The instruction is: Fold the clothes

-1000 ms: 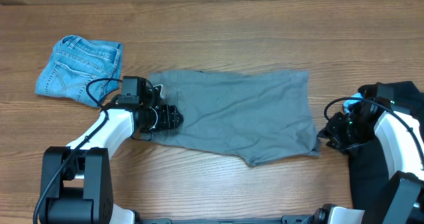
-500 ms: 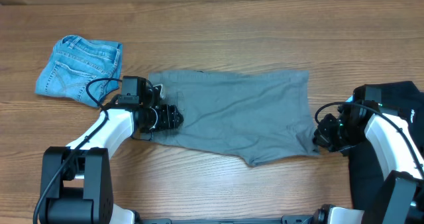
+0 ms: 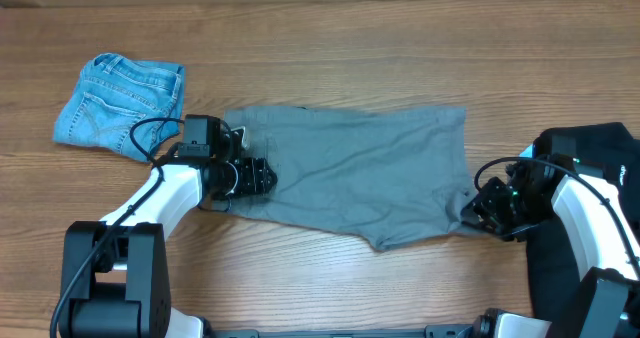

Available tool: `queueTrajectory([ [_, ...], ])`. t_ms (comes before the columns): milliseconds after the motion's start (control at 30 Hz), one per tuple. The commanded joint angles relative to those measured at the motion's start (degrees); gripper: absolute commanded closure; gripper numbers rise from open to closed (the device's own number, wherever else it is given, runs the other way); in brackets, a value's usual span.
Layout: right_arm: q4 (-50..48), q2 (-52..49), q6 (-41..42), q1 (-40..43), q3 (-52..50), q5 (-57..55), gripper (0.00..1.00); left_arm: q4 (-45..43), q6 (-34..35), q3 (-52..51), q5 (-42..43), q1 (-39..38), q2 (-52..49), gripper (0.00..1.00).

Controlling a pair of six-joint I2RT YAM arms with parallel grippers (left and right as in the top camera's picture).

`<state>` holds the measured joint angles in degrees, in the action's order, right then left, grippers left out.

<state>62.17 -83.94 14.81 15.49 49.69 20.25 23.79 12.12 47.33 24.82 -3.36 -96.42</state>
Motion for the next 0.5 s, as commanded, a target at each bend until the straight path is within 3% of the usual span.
queueTrajectory([
  [0, -2.1, 0.9, -0.9, -0.1, -0.2, 1.3, 0.5, 0.1, 0.5, -2.5, -10.0, 1.2, -2.9, 0.29],
  [33, -2.8, 0.9, -0.4, -0.1, -0.6, 1.3, 0.51, 0.1, 0.5, -2.5, -9.9, 1.2, -2.9, 0.29],
  [67, -5.2, 0.9, 0.7, -0.1, -2.4, 1.2, 0.78, 0.2, 0.5, -2.5, -9.9, 1.2, -2.9, 0.29],
  [133, -6.0, 0.9, 2.9, -0.1, -3.4, -1.3, 0.96, 0.2, 0.5, -2.5, -9.9, 1.2, -2.9, 0.29],
  [300, -1.4, 1.0, 9.1, 0.0, -3.2, -9.2, 0.96, 0.2, 0.5, -2.5, -9.9, 1.2, -2.9, 0.28],
  [400, 1.1, 1.7, 6.3, 0.0, -2.3, -5.4, 0.96, 0.2, 0.5, -2.5, -9.9, 1.2, -2.9, 0.29],
  [467, 3.0, 4.2, 0.2, 0.0, -1.2, 1.9, 0.78, 0.1, 0.5, -2.5, -10.0, 1.2, -2.9, 0.28],
])
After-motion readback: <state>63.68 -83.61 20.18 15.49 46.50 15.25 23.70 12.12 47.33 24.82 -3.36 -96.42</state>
